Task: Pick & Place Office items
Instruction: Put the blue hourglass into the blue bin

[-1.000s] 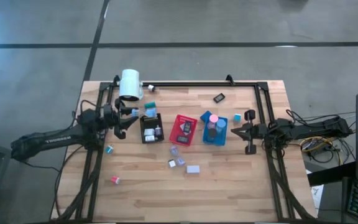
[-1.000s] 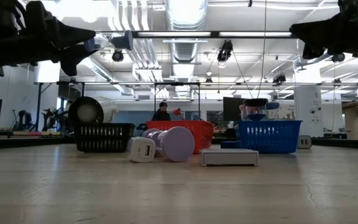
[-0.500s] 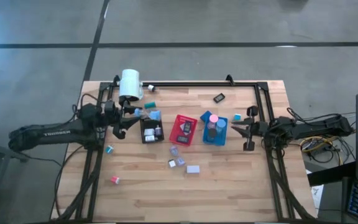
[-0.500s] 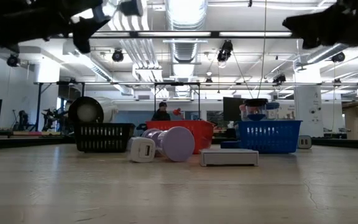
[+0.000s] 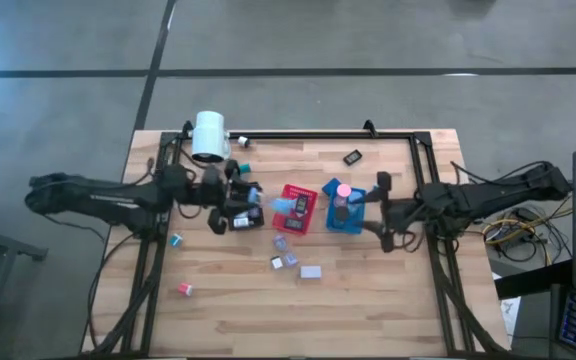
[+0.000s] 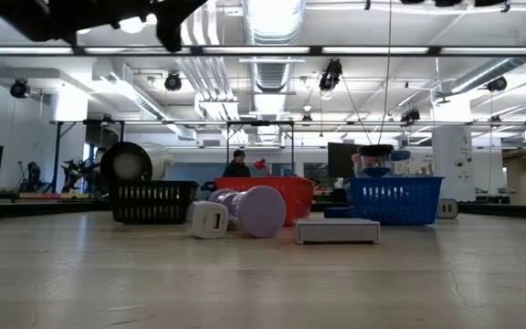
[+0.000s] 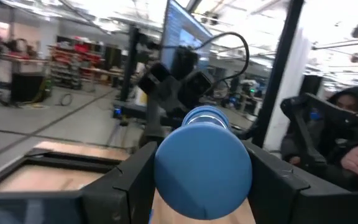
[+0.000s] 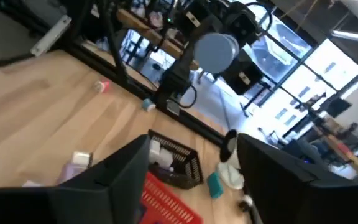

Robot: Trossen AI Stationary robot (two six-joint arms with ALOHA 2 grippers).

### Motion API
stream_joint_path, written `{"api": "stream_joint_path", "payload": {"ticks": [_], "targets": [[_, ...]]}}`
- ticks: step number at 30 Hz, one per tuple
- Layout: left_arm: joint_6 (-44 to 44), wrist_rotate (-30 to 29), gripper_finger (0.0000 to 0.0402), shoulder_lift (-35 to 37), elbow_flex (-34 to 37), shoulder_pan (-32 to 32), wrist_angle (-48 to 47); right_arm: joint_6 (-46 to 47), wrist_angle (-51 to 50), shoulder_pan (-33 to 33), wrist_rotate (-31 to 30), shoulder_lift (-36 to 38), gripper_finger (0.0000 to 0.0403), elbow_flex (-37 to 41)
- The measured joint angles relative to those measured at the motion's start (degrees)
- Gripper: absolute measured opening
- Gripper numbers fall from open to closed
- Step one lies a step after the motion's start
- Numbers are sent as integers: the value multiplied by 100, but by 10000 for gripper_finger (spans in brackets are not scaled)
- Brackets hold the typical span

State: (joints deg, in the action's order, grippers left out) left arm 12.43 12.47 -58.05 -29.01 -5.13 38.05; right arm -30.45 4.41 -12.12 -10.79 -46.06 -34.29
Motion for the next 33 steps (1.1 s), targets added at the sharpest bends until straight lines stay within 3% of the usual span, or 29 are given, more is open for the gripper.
{"api": "stream_joint_path", "payload": {"ticks": [5, 12, 27, 33], "targets": [[-85, -83, 199, -746, -501, 326, 374, -316, 54, -26, -826, -771, 282, -584], [-63, -509, 199, -1203, -1039, 359, 412, -600, 497, -31, -1026, -1426, 310, -1216], [-64, -893, 199, -1646, -1393, 359, 491, -761, 830, -25, -1035, -2261, 315, -1889], [-62, -905, 199, -1643, -1395, 359, 513, -725, 1035, -19, -1480, -2347, 304, -1925]]}}
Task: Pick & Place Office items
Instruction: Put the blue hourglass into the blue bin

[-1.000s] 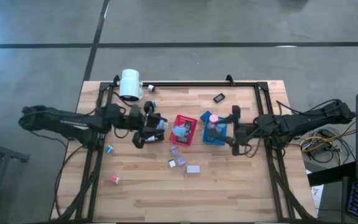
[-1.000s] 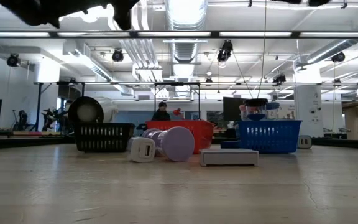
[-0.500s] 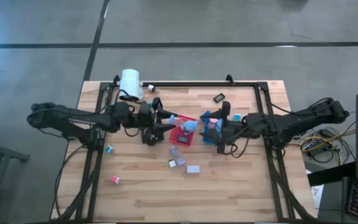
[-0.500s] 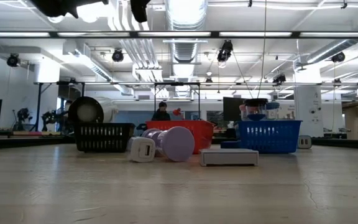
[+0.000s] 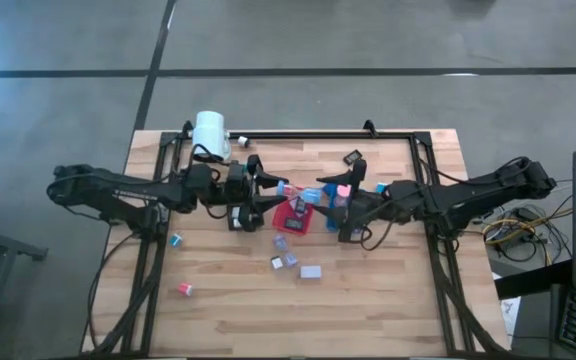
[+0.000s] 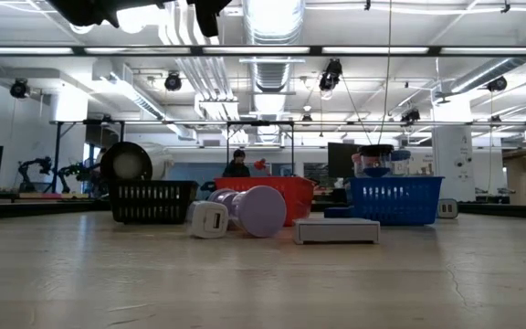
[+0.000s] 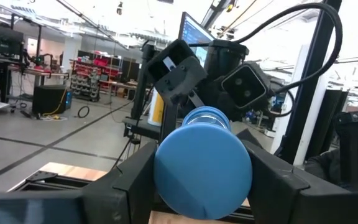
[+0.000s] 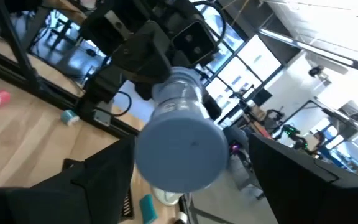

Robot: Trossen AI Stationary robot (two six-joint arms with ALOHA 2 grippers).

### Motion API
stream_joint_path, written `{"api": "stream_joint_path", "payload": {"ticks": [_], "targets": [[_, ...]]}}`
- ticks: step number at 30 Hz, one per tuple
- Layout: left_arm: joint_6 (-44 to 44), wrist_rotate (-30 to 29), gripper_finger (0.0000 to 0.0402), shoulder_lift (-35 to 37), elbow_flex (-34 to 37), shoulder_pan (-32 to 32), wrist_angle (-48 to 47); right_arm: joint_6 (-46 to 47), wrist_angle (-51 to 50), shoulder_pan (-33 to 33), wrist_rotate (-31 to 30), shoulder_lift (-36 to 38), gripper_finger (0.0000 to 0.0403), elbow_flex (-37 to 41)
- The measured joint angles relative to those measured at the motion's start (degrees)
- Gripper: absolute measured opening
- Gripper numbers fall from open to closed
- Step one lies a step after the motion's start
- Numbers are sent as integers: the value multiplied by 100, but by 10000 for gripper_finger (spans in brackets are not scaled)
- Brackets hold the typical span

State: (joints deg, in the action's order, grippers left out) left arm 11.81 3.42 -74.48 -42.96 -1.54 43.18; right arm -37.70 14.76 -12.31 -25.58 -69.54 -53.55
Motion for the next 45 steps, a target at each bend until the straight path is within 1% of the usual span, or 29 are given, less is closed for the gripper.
{"api": "stream_joint_path", "payload": {"ticks": [14, 21, 31, 35, 36, 37, 42, 45], "targets": [[18, -7, 199, 0, 4, 0, -35, 1, 79, -5, 13, -50, 253, 22], [-8, 0, 199, 2, 12, 0, -91, -214, 103, -1, -15, -262, 198, 31], [-28, 26, 199, 9, 11, 0, -216, -136, 40, -9, 22, -191, 195, 34], [-28, 178, 199, 7, 11, -4, -264, -67, 4, -22, 61, -157, 195, 38], [-44, 223, 203, 7, 11, -4, -269, -65, 4, -23, 68, -155, 195, 38], [-89, 259, 217, 7, 11, -4, -274, -57, 6, -23, 72, -155, 195, 38], [-302, 325, 335, 81, 11, -4, -409, 31, 52, -23, 7, -131, 195, 38], [-319, 323, 378, 159, 11, -4, -547, 31, 31, -23, 4, -126, 195, 38]]}}
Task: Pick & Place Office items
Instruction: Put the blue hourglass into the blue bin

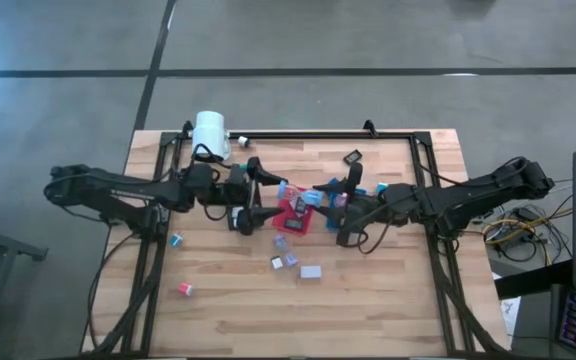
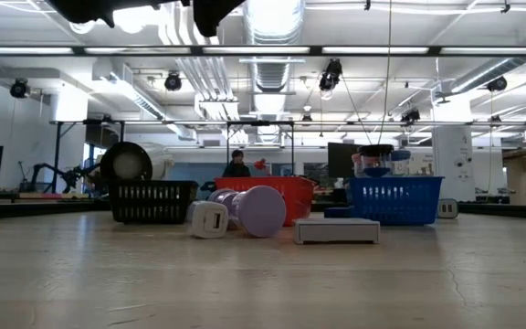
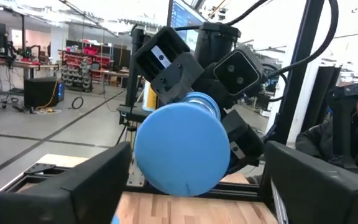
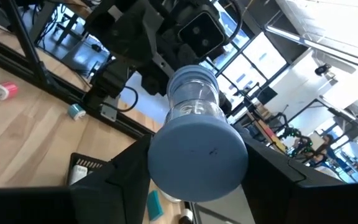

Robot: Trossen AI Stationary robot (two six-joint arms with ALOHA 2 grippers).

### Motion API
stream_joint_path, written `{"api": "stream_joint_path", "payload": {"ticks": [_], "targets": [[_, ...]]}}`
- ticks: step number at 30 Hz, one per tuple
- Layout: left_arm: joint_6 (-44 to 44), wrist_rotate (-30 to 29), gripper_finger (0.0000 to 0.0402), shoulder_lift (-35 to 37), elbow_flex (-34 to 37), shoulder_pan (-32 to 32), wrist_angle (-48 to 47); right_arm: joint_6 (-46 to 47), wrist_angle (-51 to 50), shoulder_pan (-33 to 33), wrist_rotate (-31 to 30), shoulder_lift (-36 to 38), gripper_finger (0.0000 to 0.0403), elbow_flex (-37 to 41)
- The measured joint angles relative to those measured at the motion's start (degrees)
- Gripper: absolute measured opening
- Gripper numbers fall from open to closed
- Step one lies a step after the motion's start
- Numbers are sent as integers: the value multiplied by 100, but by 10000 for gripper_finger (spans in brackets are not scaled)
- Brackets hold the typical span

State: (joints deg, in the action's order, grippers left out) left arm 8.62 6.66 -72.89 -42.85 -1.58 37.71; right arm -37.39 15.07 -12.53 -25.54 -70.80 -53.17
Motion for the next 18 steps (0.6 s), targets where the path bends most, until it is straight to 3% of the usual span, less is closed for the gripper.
{"api": "stream_joint_path", "payload": {"ticks": [7, 12, 18], "targets": [[-398, 65, 394, 707, 23, 0, -1454, 266, -659, -135, -246, 345, 195, -2], [-738, 63, 388, 1566, 513, 0, -2152, 868, -1614, -408, -625, 831, 195, -9], [-1042, 63, 326, 2769, 1620, 0, -2149, 1897, -2930, -913, -1170, 1385, 195, -117]]}}
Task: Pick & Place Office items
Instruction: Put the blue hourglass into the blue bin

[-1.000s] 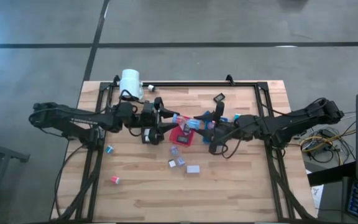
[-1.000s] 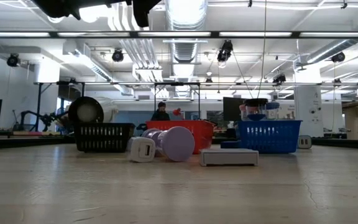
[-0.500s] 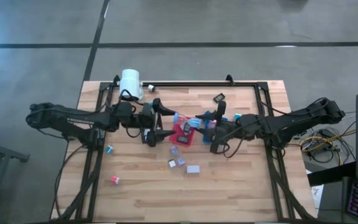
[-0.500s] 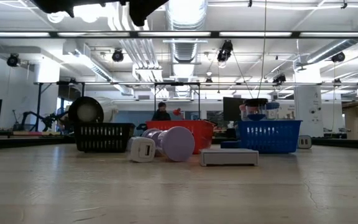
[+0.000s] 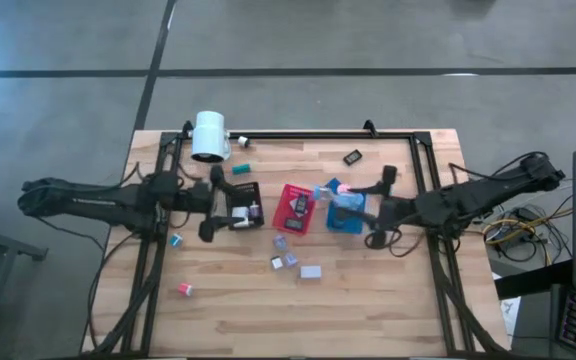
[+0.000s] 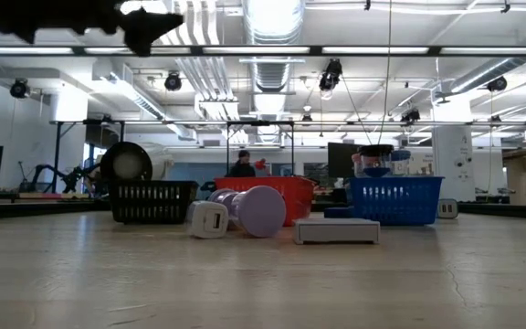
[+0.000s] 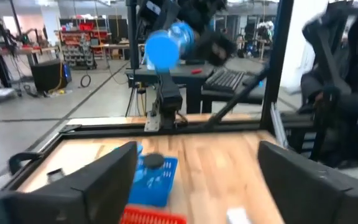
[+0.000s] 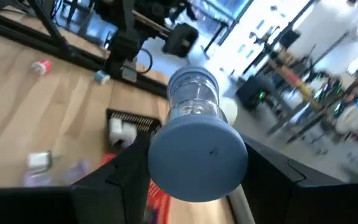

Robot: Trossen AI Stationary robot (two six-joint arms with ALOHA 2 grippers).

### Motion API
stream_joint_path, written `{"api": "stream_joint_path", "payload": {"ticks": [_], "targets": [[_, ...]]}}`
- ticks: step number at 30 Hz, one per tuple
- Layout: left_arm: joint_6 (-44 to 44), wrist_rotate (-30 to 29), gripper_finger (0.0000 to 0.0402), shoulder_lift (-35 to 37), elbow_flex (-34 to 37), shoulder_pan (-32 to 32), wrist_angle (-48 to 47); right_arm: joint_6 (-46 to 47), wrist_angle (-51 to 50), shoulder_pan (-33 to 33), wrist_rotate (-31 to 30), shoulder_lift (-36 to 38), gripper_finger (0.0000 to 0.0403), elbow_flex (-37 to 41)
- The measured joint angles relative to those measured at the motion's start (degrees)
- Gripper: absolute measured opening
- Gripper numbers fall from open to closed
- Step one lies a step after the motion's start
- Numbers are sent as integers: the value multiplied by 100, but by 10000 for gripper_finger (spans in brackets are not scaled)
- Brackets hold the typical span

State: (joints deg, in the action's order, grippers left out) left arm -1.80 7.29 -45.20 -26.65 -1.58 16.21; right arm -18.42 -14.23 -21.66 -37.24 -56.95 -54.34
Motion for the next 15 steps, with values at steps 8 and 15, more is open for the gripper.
{"api": "stream_joint_path", "payload": {"ticks": [8, 15], "targets": [[-899, -4, 167, 1206, 1532, -11, 862, 2329, -3442, -610, -296, -171, 195, -1501], [-1387, -72, 47, 1755, 1944, -15, 942, 4409, -6443, -583, 953, -1095, 195, -3204]]}}
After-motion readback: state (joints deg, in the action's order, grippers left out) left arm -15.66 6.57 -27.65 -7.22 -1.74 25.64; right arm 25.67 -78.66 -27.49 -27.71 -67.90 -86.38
